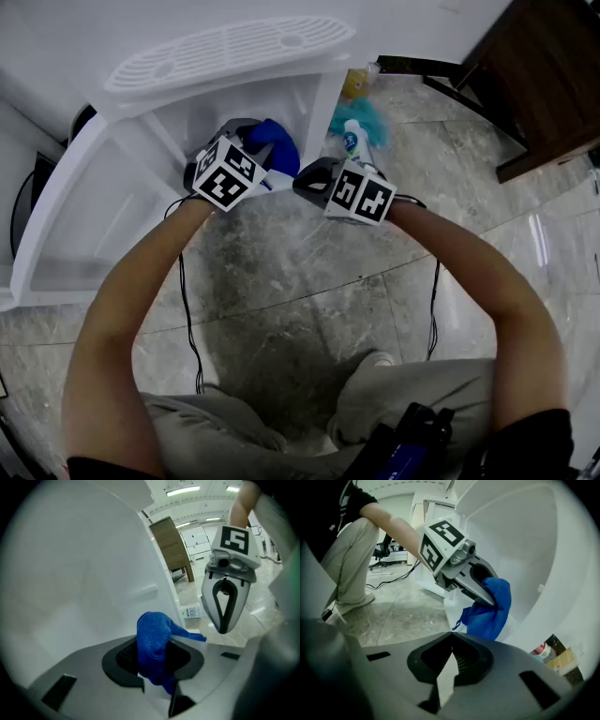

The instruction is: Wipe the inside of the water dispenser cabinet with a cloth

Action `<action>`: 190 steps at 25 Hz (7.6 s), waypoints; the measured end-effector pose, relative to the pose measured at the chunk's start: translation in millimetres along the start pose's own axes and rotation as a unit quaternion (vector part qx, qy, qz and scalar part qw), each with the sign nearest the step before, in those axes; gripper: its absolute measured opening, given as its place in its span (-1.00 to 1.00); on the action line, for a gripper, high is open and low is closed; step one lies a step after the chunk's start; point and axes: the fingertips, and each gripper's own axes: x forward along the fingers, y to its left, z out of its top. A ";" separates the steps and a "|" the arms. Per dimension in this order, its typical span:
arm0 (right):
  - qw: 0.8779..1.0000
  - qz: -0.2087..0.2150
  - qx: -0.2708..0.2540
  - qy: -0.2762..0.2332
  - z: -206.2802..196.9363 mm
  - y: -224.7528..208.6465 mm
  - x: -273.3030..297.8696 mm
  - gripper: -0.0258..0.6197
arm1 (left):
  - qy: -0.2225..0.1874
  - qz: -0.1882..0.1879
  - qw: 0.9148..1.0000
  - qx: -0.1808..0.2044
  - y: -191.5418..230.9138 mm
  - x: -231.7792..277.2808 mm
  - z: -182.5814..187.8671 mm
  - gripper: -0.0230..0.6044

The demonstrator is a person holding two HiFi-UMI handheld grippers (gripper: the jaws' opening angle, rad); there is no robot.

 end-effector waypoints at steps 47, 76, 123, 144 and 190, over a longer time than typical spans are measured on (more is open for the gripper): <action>0.998 0.066 0.022 -0.006 -34.4 24.7 19.8 -0.93 | 0.111 0.075 0.959 0.249 46.3 94.4 -17.9 -0.61; 0.983 0.113 -0.129 0.059 -1.3 69.0 33.0 -0.93 | -0.105 0.177 0.972 -0.113 81.5 -2.3 71.9 -0.60; 0.991 0.105 -0.080 0.037 1.6 62.5 13.1 -0.93 | -0.276 0.296 0.891 -0.207 150.5 -38.3 150.6 -0.61; 0.997 0.066 -0.022 0.022 -5.2 31.1 -0.2 -0.93 | -0.253 0.260 0.915 -0.174 141.9 -39.0 150.2 -0.61; 0.971 -0.083 0.143 -0.175 161.8 -63.1 -40.1 -0.47 | -0.140 0.059 0.985 -0.083 5.6 -104.8 46.3 -0.39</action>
